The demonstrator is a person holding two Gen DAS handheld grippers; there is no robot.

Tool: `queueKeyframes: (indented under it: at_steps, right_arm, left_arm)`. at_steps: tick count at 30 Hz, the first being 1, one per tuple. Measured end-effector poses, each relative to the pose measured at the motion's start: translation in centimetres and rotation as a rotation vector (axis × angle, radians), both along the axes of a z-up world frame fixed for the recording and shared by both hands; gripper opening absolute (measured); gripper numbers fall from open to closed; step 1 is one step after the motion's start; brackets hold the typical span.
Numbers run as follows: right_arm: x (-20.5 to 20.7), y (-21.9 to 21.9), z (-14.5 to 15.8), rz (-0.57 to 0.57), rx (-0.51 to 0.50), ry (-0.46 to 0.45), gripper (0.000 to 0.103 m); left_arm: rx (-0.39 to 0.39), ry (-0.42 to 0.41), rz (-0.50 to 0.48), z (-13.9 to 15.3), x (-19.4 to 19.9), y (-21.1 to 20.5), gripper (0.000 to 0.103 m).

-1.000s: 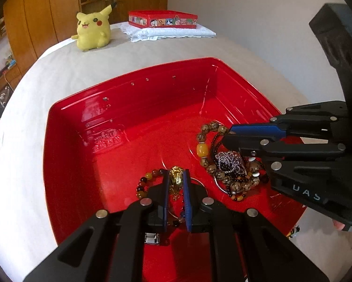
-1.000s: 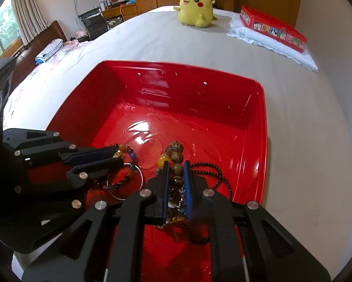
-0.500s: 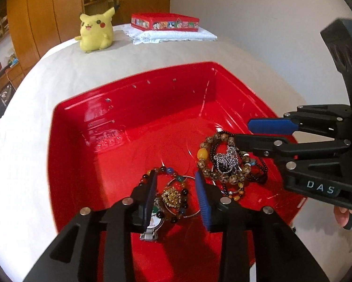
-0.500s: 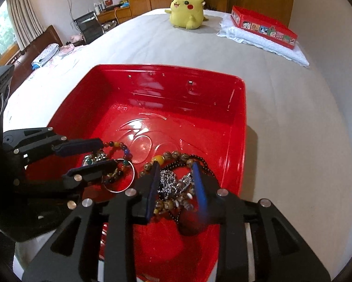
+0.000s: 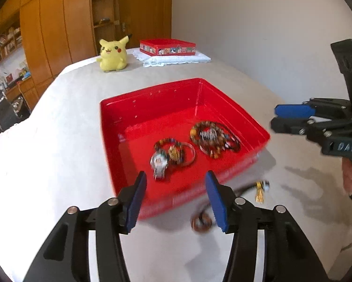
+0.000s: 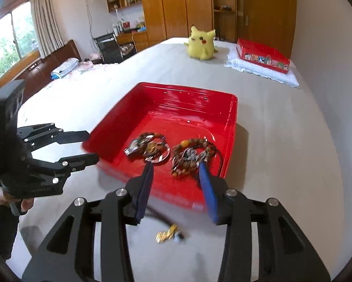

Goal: Organize jewelry
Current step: 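Withdraw both open tools from the box toward the black cord, then grasp the wooden ring with the left tool while the right tool grasps the black cord's tassel end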

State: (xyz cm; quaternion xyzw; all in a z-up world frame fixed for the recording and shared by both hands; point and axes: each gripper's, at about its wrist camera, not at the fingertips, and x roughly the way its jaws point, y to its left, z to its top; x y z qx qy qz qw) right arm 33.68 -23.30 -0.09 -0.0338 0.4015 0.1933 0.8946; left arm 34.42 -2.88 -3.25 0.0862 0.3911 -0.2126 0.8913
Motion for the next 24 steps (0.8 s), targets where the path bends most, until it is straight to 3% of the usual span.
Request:
queueKeyframes:
  at_steps: [7,15,24]
  right_arm:
    - [-4.9,-0.6,-2.2,-0.013,-0.005,0.010,0.043]
    - [-7.4,-0.7,-7.8,-0.049,0.007,0.111,0.043]
    - [-5.5,0.3,-10.7,-0.055,-0.022,0.149,0.043]
  left_arm:
    - [0.012,0.011,-0.002,-2.3,-4.9,0.6,0.055]
    - [0.020,0.072,-0.009,-5.7,-5.9,-0.1,0.055]
    - [0.023,0.100,-0.016,-7.3,-5.2,-0.7,0.055]
